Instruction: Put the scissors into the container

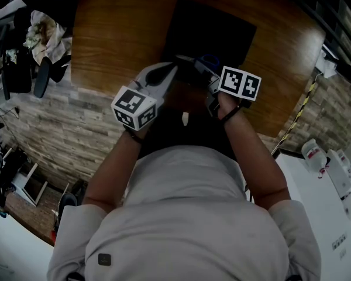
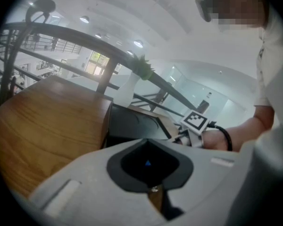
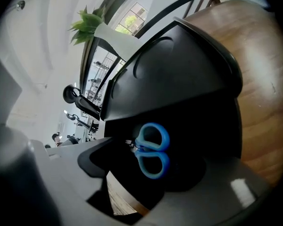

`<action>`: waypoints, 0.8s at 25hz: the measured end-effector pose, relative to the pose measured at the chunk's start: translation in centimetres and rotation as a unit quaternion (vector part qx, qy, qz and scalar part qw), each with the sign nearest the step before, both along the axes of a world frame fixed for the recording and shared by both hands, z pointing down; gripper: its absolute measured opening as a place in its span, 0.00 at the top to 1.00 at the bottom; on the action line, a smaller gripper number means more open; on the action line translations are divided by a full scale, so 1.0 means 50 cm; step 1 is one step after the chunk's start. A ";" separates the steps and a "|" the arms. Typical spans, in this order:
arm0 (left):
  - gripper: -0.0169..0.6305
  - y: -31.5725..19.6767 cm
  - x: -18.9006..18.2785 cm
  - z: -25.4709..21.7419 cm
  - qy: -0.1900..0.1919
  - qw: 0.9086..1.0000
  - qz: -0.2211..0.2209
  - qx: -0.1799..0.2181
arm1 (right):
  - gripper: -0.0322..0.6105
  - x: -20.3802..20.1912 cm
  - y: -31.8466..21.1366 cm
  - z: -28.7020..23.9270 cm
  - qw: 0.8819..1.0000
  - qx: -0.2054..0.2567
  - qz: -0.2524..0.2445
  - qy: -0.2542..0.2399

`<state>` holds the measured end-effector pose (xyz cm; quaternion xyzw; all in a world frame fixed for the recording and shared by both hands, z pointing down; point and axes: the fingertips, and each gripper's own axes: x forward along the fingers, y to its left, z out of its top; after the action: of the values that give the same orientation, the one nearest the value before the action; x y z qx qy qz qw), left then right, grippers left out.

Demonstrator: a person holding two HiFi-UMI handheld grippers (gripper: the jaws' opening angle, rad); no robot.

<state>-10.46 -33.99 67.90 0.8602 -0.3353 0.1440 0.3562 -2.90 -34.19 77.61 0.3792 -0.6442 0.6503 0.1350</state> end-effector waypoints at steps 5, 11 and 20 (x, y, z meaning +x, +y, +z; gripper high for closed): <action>0.97 0.007 0.001 0.001 -0.007 1.000 0.006 0.005 | 0.39 0.002 0.001 0.009 1.000 -0.005 -0.004 0.017; 0.97 0.010 -0.001 -0.006 -0.005 1.000 0.004 0.005 | 0.33 -0.003 0.003 0.004 1.000 -0.010 -0.006 0.025; 0.97 0.022 -0.008 -0.026 -0.003 1.000 0.008 0.012 | 0.23 -0.007 0.012 -0.016 0.998 0.000 -0.015 0.054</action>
<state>-10.87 -32.91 66.58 0.8666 -0.3313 0.1454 0.3436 -3.24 -33.58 76.80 0.4038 -0.6418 0.6268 0.1794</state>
